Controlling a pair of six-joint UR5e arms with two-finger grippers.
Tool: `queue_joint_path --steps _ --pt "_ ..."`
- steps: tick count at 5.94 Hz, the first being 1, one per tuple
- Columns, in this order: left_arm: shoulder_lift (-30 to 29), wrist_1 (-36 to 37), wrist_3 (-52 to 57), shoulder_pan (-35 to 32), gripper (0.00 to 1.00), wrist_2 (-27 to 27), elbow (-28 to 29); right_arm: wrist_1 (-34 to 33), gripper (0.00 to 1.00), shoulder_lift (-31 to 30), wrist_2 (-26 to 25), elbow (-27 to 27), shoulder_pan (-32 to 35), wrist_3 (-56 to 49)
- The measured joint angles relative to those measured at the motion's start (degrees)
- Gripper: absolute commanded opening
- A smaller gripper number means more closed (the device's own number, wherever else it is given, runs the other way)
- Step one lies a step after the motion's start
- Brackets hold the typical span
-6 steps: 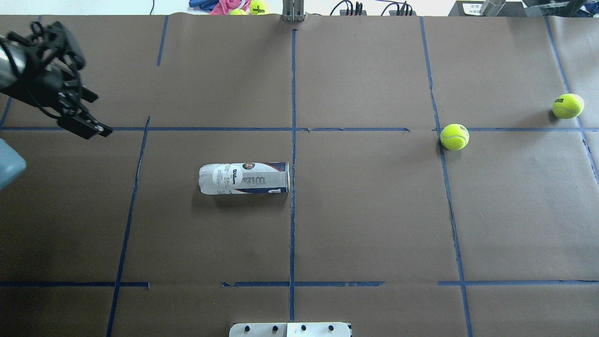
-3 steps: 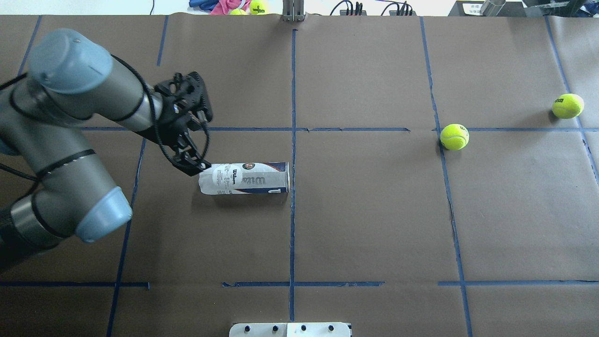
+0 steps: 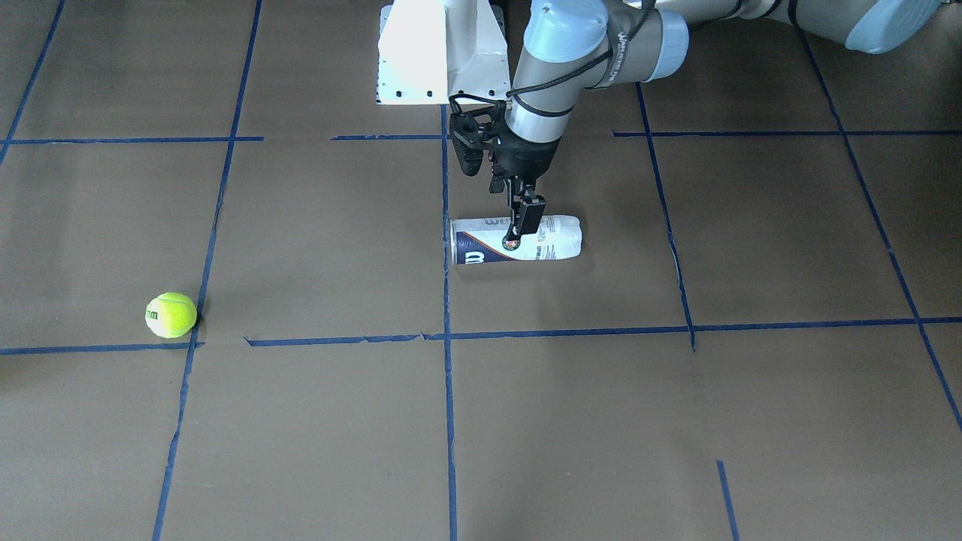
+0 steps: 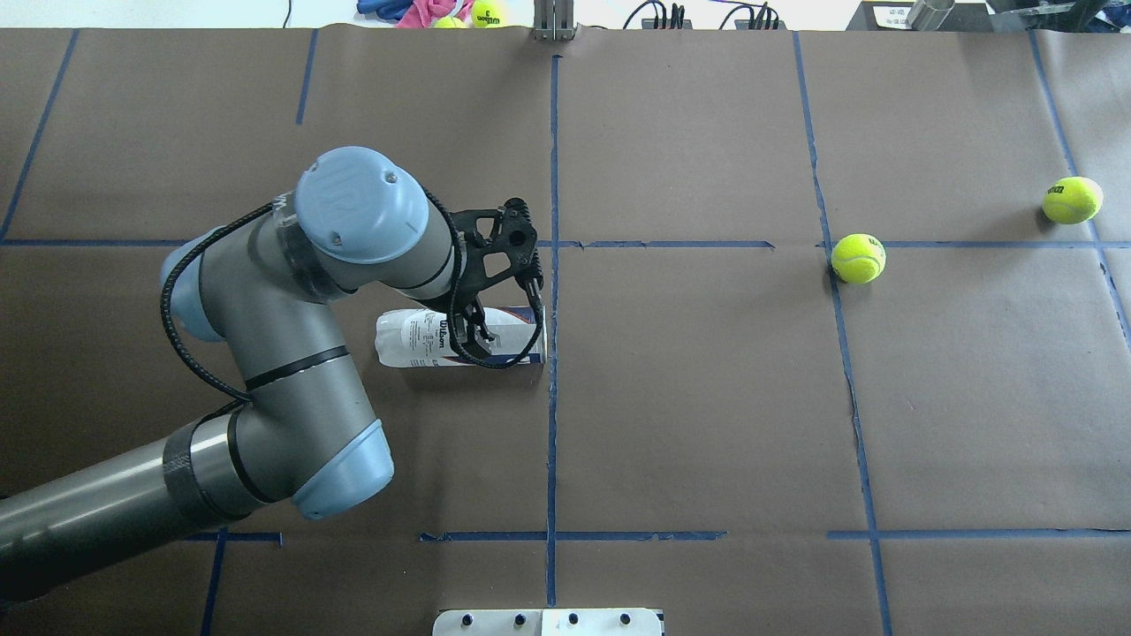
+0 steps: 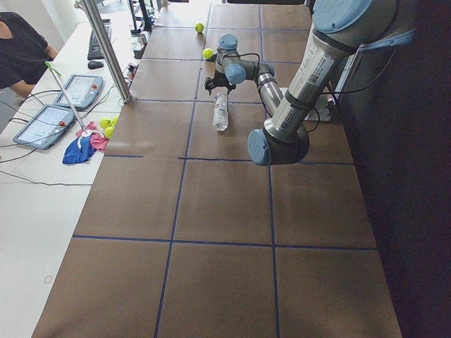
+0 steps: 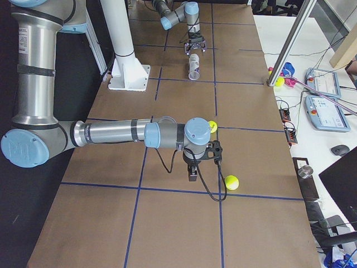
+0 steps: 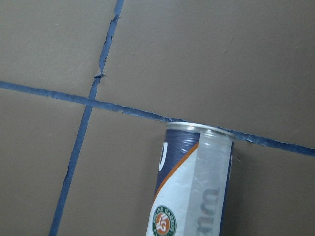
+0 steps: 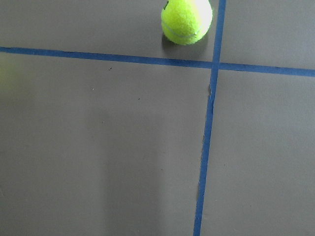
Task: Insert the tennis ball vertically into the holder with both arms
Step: 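Move the left gripper down onto the clear tennis-ball can lying sideways, then close the left gripper around the can's open end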
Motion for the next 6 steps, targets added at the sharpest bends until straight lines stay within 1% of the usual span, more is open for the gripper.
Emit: queue_joint_path --steps 1,2,3,4,5,6 --pt "-2.75 4.38 1.89 1.49 1.0 2.54 0.96 0.0 1.0 0.0 0.0 0.02 -0.01 0.05" --pt "-5.14 6.86 2.69 3.42 1.0 5.58 2.75 0.0 1.0 0.0 0.0 0.04 -0.11 0.06" --pt "-7.69 7.72 3.02 4.74 1.0 7.42 5.87 0.0 1.0 0.0 0.0 0.03 -0.15 0.05" --pt "-10.32 8.01 3.79 5.21 1.0 8.11 9.7 0.0 1.0 0.0 0.0 -0.01 -0.18 0.03" --pt "-12.1 8.21 4.63 5.4 1.0 8.56 12.54 0.0 1.0 0.0 0.0 -0.07 -0.24 0.03" --pt "-12.67 8.33 4.96 6.18 1.0 10.11 14.05 0.0 1.0 0.0 0.0 -0.24 -0.26 0.0"
